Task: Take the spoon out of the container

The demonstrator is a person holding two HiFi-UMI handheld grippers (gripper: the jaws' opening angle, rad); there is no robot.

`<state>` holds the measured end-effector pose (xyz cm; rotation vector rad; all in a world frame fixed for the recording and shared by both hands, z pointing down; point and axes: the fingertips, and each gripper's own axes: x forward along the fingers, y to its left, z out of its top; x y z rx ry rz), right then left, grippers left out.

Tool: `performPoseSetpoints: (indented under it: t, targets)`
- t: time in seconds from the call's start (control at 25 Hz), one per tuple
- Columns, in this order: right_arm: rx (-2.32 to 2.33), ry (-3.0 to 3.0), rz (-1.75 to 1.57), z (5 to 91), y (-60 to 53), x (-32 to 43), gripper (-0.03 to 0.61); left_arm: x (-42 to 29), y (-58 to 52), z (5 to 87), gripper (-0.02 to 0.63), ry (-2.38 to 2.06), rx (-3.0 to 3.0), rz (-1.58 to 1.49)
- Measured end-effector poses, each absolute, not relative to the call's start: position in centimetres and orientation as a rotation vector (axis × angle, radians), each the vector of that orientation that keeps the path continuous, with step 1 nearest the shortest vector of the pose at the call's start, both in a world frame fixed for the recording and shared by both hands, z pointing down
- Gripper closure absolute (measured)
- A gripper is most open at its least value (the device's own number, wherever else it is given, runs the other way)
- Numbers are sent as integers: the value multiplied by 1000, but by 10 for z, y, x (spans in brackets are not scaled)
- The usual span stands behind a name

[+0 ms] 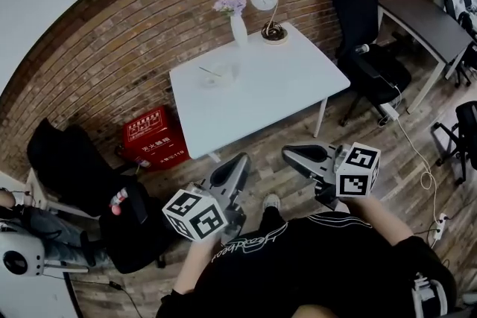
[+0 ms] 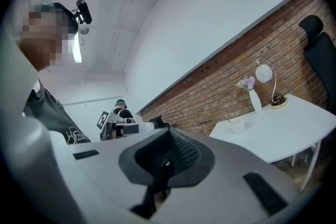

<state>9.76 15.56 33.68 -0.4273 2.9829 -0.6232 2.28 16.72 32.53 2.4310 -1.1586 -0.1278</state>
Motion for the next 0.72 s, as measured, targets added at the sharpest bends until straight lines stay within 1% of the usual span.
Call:
performPoseSetpoints:
  t: [0.48,0.72]
  targets:
    - [-524,2934,-680,330,-35,13,581,-69,-20,317,609,-1122,2431,-103]
    - [-545,2925,-721,340,-90,-18,581,-100,-77,323,609,-1101,2437,-114]
